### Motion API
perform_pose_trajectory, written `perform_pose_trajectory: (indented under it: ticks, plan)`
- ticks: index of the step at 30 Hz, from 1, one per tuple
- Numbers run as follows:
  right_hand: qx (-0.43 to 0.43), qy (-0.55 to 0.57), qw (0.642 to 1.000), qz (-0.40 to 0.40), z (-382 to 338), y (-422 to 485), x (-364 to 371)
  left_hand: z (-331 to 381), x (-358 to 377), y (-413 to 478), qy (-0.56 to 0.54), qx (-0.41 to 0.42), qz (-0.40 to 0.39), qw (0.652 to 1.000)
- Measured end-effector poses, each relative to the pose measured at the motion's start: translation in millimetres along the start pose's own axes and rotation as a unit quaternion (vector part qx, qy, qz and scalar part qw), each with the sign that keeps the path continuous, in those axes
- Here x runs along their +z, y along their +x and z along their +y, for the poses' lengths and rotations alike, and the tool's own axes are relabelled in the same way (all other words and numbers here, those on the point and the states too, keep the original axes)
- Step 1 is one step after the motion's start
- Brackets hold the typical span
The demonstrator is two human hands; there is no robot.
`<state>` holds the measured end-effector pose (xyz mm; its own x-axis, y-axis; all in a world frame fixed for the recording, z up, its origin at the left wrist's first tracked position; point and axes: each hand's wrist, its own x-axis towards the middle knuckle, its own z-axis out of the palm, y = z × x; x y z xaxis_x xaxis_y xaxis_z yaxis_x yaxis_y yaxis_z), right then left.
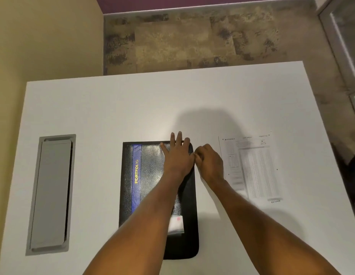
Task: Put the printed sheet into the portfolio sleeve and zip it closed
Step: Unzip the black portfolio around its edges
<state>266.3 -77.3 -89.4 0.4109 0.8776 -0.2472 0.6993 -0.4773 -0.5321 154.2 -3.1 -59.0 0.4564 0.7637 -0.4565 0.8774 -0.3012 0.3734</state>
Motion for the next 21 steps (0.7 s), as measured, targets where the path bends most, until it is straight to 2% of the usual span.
perform_pose_trajectory:
  ticks: [4,10,21]
  plan:
    - [-0.029,-0.045,0.999,0.002,10.2,-8.9,-0.7,0.6,0.0,5.3,-0.027,-0.017,0.001,0.999]
    - [-0.031,-0.078,0.996,-0.025,23.7,-48.5,6.5,6.5,1.5,7.2,-0.006,-0.035,-0.001,0.999]
    - [0.012,-0.081,0.995,-0.058,29.7,-143.0,17.0,10.2,6.3,-0.2,0.026,-0.033,0.013,0.999]
